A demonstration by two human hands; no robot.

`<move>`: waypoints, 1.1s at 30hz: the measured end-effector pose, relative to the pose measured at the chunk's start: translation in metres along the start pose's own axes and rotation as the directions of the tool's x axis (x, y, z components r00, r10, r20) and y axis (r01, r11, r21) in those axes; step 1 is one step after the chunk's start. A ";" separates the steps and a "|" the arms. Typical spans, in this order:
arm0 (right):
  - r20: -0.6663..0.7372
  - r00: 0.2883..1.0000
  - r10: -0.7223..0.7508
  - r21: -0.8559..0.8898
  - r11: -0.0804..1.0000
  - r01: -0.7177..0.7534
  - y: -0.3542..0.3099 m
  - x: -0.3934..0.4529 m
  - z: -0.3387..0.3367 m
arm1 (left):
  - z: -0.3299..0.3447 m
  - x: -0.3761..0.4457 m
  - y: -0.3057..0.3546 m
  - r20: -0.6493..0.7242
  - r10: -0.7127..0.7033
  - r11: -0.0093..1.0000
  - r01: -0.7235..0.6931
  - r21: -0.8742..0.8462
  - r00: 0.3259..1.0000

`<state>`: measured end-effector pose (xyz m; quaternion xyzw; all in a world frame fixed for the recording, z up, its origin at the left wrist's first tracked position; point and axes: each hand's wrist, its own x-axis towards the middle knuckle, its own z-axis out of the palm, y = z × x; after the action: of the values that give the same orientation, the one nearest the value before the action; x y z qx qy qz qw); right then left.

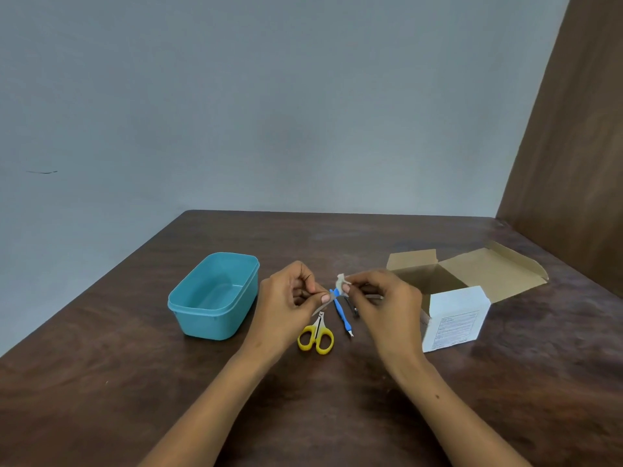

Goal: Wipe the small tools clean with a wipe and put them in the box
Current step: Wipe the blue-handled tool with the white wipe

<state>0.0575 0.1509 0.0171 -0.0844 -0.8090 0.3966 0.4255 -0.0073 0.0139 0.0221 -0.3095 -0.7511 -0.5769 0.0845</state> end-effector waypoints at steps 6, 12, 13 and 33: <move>-0.023 1.000 0.003 0.049 0.999 -0.002 -0.003 0.000 0.001 | -0.001 0.000 0.002 0.012 -0.004 1.000 0.005 -0.031 1.000; -0.087 0.994 0.070 0.042 0.997 -0.067 -0.007 0.003 0.001 | -0.005 0.004 0.002 0.026 -0.020 0.999 0.021 -0.044 0.999; -0.089 0.993 0.078 0.043 0.996 -0.074 -0.007 0.003 0.001 | -0.005 0.004 0.002 0.026 -0.026 0.999 0.027 -0.046 0.999; -0.065 0.975 0.213 0.228 0.954 -0.193 -0.006 0.006 0.001 | -0.004 0.001 0.003 0.039 0.059 0.982 -0.065 0.180 0.997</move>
<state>0.0537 0.1493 0.0250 -0.1370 -0.7274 0.5213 0.4248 -0.0074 0.0109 0.0265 -0.3335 -0.7918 -0.4980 0.1176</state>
